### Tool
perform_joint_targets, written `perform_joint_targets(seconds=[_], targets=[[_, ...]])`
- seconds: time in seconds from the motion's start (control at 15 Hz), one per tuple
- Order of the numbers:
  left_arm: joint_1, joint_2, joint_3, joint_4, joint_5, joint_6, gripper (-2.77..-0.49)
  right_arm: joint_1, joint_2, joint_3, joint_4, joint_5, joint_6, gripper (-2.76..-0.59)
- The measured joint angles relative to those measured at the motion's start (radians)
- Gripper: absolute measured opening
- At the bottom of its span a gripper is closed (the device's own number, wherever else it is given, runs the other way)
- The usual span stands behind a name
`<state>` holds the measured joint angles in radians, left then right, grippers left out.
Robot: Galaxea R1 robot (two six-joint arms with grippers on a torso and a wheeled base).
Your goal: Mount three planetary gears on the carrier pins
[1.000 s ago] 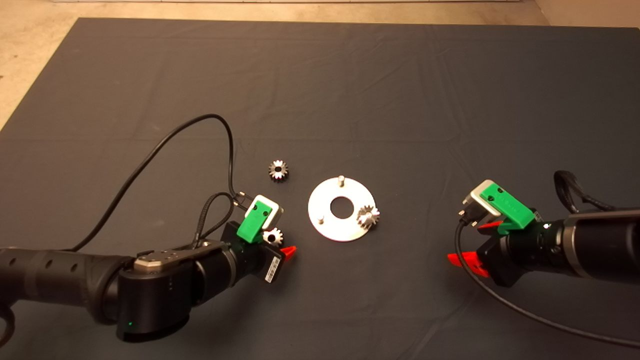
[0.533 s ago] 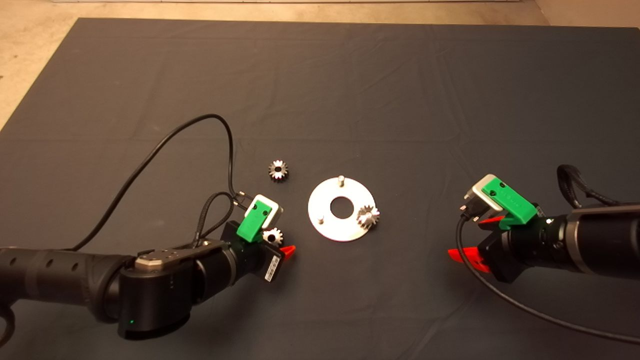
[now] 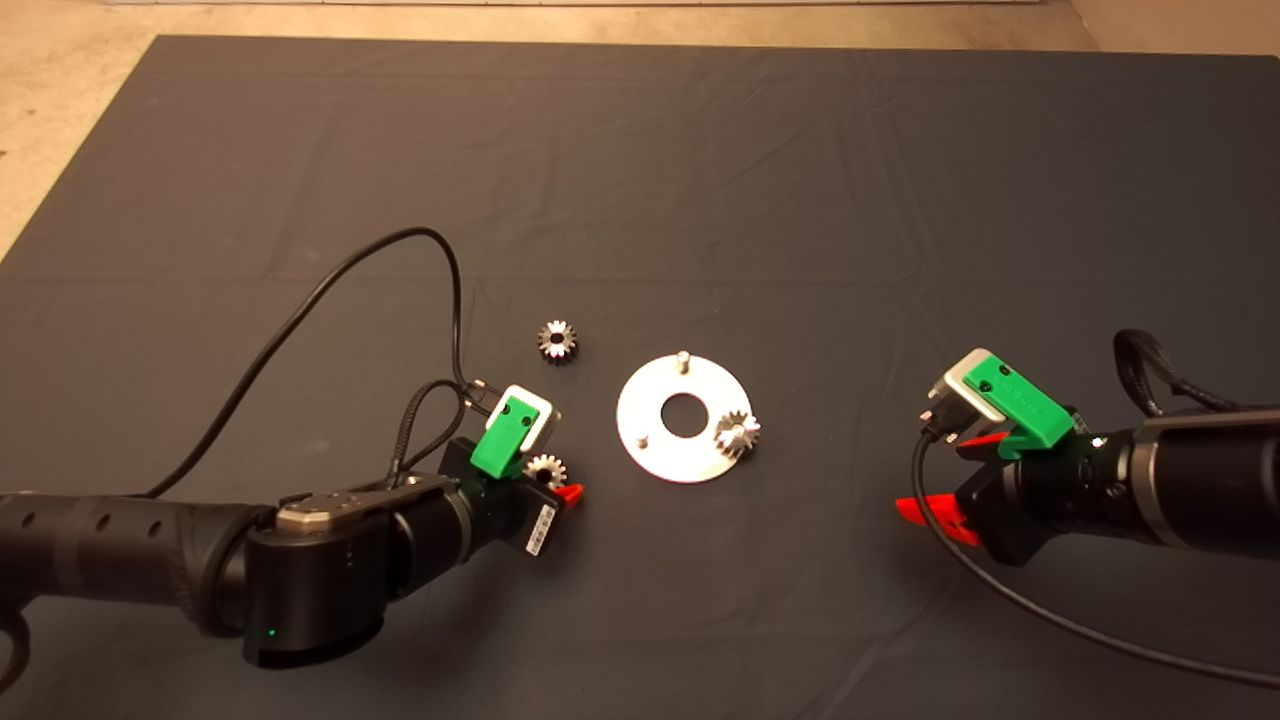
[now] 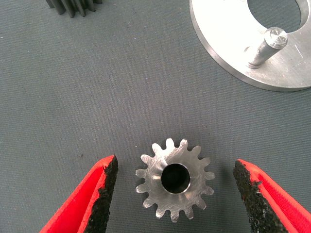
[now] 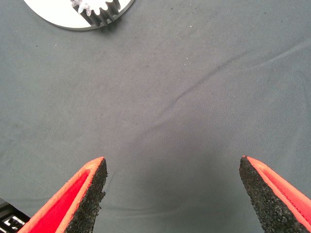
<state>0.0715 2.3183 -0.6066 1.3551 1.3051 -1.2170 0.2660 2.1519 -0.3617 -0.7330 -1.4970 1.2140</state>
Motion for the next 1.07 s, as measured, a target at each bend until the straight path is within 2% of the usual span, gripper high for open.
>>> perform_joint_targets(seconds=[0.27,0.33,0.4,0.53,0.73,0.87,1.07], targets=[[0.000,0.000,0.000,0.004,-0.001,0.000,-1.59,0.000,0.000,0.000,0.000,0.000,0.000,-1.34],[0.003,0.000,0.000,0.011,-0.007,0.000,-1.64,0.000,0.000,0.000,0.000,0.000,0.000,-1.34],[0.011,0.000,0.000,0.016,-0.014,0.000,-1.73,0.000,0.000,0.000,0.000,0.000,0.000,-1.34],[0.025,-0.001,0.000,0.018,-0.016,0.000,-1.73,0.002,0.000,0.000,0.002,0.000,0.000,-1.34],[0.025,-0.003,0.000,0.019,-0.019,0.000,-1.77,0.016,0.000,0.000,0.005,0.001,0.000,-1.34],[0.025,-0.003,0.000,0.020,-0.017,0.000,-1.88,0.016,0.000,0.000,0.007,0.001,0.000,-1.34],[0.025,-0.003,0.000,0.021,-0.019,0.000,-1.91,0.017,0.000,0.000,0.008,0.001,0.000,-1.34]])
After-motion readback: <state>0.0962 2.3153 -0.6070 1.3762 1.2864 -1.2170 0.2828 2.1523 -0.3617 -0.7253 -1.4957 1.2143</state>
